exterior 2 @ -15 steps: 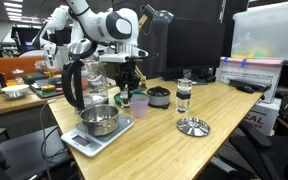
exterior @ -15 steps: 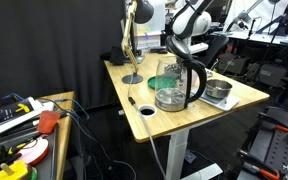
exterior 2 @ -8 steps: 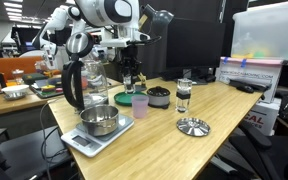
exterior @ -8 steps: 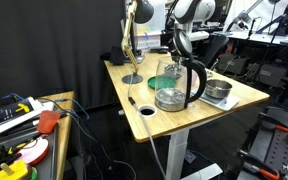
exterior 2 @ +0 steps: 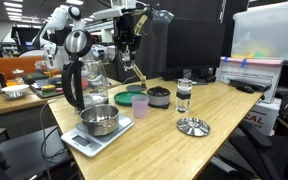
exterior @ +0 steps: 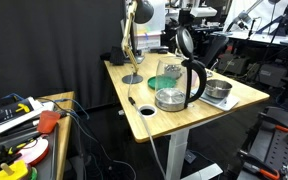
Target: Move the black pepper container to the other side of the pot
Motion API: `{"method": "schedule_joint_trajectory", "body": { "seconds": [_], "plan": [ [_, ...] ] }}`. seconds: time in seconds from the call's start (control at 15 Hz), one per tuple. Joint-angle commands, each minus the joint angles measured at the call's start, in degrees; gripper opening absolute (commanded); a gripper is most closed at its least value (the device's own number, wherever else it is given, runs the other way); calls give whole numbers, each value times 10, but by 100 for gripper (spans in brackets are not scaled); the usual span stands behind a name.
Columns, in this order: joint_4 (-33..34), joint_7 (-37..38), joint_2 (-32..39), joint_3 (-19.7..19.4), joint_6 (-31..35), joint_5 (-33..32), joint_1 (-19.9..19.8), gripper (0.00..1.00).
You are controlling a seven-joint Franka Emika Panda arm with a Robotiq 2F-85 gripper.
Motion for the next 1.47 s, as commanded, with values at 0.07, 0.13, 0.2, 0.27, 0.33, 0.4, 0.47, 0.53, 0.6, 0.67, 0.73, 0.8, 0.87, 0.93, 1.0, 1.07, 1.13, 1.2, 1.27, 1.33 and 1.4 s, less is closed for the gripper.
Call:
{"method": "schedule_joint_trajectory", "body": {
  "seconds": [0.07, 0.13, 0.2, 0.27, 0.33, 0.4, 0.47, 0.53, 0.6, 0.67, 0.73, 0.8, 0.87, 0.93, 1.0, 1.07, 1.13, 1.2, 1.27, 1.33, 1.4],
  "plan": [
    [-37, 18, -74, -5, -7, -42, 5, 18],
    [-44, 19, -87, -4, -6, -46, 5, 18],
    [-51, 17, -99, -4, -2, -46, 4, 18],
    [-60, 16, -112, -3, -1, -48, 4, 18],
    [-68, 18, -124, -3, 0, -52, 4, 18],
    [-74, 21, -134, -2, -1, -56, 4, 18],
    [-80, 24, -145, -2, -5, -64, 4, 18],
    [-86, 22, -154, -2, -11, -68, 3, 18],
    [-94, 15, -166, -1, -24, -72, 3, 18],
    [-101, 11, -175, -1, -34, -74, 3, 18],
    [-114, -1, -187, -1, -47, -72, 3, 18],
    [-123, -9, -196, -2, -60, -67, 4, 18],
    [-136, -22, -206, -3, -72, -57, 4, 18],
    [-147, -29, -215, -4, -82, -54, 5, 18],
    [-161, -39, -225, -6, -89, -49, 5, 18],
    [-172, -47, -234, -8, -97, -46, 5, 18],
    [-185, -57, -244, -10, -101, -41, 5, 18],
    [-197, -65, -252, -12, -108, -37, 6, 18],
    [-210, -73, -262, -13, -114, -34, 7, 18],
    [-221, -79, -268, -14, -119, -32, 7, 18],
    [-236, -86, -276, -14, -126, -31, 8, 18]
  ]
}}
